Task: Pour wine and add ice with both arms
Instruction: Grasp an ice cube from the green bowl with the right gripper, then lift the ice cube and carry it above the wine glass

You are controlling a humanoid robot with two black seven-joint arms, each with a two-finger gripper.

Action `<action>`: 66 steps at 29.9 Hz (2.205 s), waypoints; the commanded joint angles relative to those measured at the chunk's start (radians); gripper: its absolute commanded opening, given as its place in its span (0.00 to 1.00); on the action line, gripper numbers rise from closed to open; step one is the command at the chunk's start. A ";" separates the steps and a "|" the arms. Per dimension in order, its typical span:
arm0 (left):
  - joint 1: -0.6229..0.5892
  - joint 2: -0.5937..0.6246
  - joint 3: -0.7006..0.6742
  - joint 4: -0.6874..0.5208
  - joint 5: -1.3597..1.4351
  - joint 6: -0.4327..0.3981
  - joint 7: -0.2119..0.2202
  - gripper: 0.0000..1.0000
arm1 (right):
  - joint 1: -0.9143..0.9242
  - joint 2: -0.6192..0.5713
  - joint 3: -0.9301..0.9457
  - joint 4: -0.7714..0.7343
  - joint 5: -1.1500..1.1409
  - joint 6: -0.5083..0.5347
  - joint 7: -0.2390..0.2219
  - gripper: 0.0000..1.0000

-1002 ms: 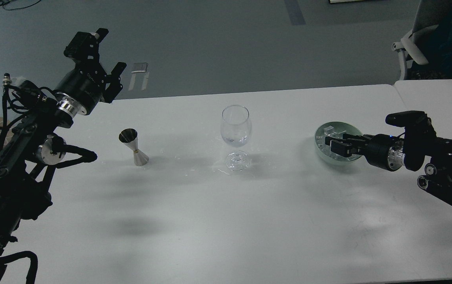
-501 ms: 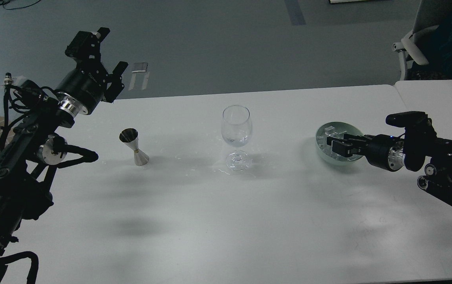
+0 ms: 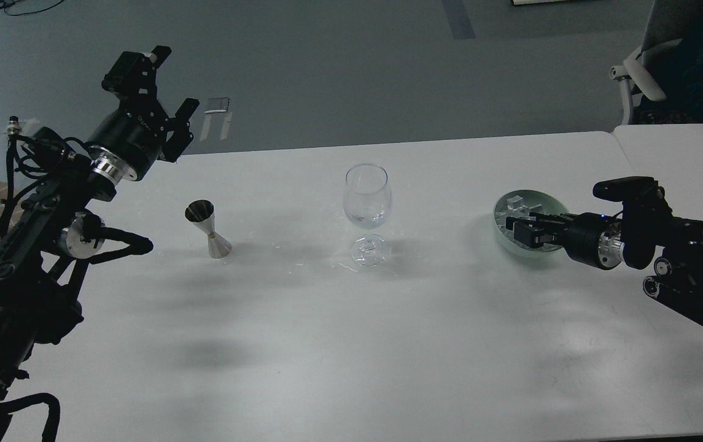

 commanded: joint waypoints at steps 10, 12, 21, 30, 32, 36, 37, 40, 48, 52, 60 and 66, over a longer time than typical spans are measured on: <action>0.000 0.000 0.000 0.000 0.001 0.002 -0.001 0.98 | 0.006 -0.006 0.000 0.006 0.002 -0.001 -0.005 0.17; 0.002 0.002 0.001 0.000 0.001 0.002 -0.001 0.98 | 0.007 -0.009 0.000 0.010 0.002 0.001 -0.005 0.15; -0.001 0.000 0.000 0.000 -0.001 0.002 0.000 0.98 | 0.067 -0.174 0.011 0.149 0.020 0.001 -0.006 0.14; -0.001 -0.014 0.000 -0.001 0.001 0.002 0.000 0.98 | 0.202 -0.411 0.011 0.425 0.080 0.022 -0.005 0.14; -0.005 -0.014 0.001 -0.005 0.001 0.002 0.000 0.98 | 0.248 -0.442 0.011 0.476 0.106 0.035 -0.006 0.14; -0.003 -0.014 0.001 -0.014 0.013 0.002 0.002 0.98 | 0.352 -0.460 0.009 0.525 0.135 0.075 -0.006 0.14; -0.003 -0.014 0.001 -0.014 0.014 0.002 0.002 0.98 | 0.371 -0.460 0.007 0.530 0.135 0.084 -0.005 0.14; -0.008 -0.012 0.001 -0.014 0.014 0.002 0.002 0.98 | 0.466 -0.433 -0.008 0.531 0.138 0.127 -0.006 0.15; -0.014 -0.011 0.001 -0.014 0.016 0.004 0.003 0.98 | 0.739 -0.190 -0.242 0.468 0.169 0.162 -0.006 0.15; -0.012 -0.014 0.001 -0.014 0.016 0.005 0.005 0.98 | 0.835 -0.062 -0.363 0.413 0.210 0.164 -0.005 0.15; -0.009 -0.028 0.001 -0.014 0.016 0.008 0.005 0.98 | 0.875 0.031 -0.428 0.367 0.306 0.318 0.022 0.16; -0.005 -0.035 0.001 -0.014 0.016 0.008 0.005 0.98 | 0.875 0.112 -0.488 0.277 0.319 0.337 0.025 0.17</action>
